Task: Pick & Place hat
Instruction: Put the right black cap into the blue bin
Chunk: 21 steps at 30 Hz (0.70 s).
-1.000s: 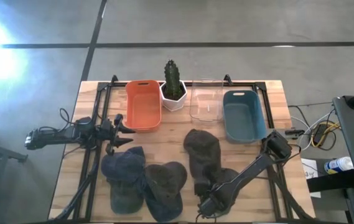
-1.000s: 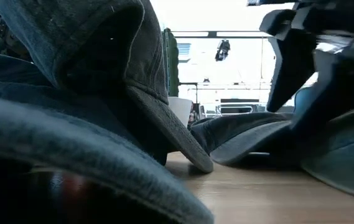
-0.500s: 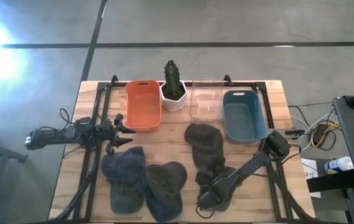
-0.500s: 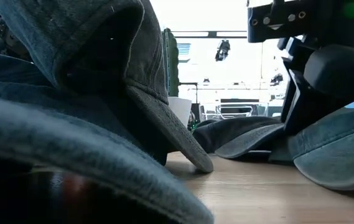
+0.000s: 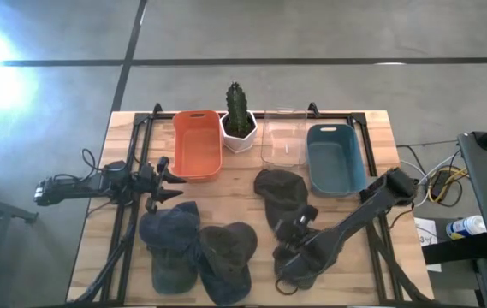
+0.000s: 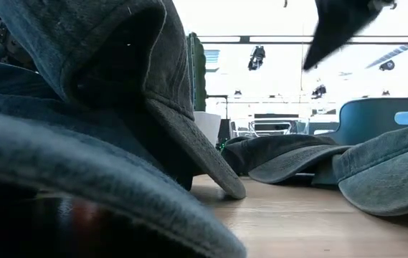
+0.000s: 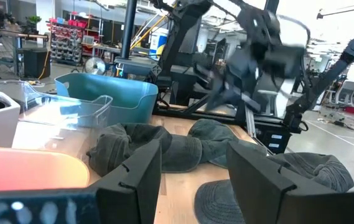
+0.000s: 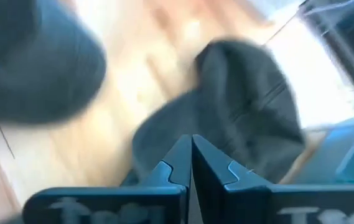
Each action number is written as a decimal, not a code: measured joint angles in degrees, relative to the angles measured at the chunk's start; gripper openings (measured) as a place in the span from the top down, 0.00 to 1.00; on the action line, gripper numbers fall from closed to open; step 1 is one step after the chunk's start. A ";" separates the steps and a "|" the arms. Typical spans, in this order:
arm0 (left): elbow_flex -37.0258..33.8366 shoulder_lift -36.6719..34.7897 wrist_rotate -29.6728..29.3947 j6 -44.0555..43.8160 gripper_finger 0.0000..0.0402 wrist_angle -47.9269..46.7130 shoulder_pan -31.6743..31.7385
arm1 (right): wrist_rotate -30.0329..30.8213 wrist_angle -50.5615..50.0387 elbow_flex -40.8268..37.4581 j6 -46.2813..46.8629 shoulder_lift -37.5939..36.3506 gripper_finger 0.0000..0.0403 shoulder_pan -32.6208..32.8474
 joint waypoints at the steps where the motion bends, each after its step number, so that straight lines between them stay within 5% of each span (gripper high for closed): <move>1: 0.00 0.00 0.01 0.00 0.57 0.00 -0.02 | 0.98 -0.60 -0.13 0.44 -1.80 0.98 -0.17; 6: 0.00 0.00 -0.01 -0.02 0.57 0.00 -0.01 | 0.34 3.84 -3.41 -6.09 -8.94 0.98 -1.50; 11: 0.00 0.00 0.00 0.00 0.57 0.00 -0.01 | -14.13 14.05 -9.82 -14.67 -10.01 0.96 -2.82; 21: 0.00 0.09 -0.01 -0.02 0.57 0.00 -0.02 | -20.69 24.02 -14.07 -25.07 -5.04 0.64 -2.84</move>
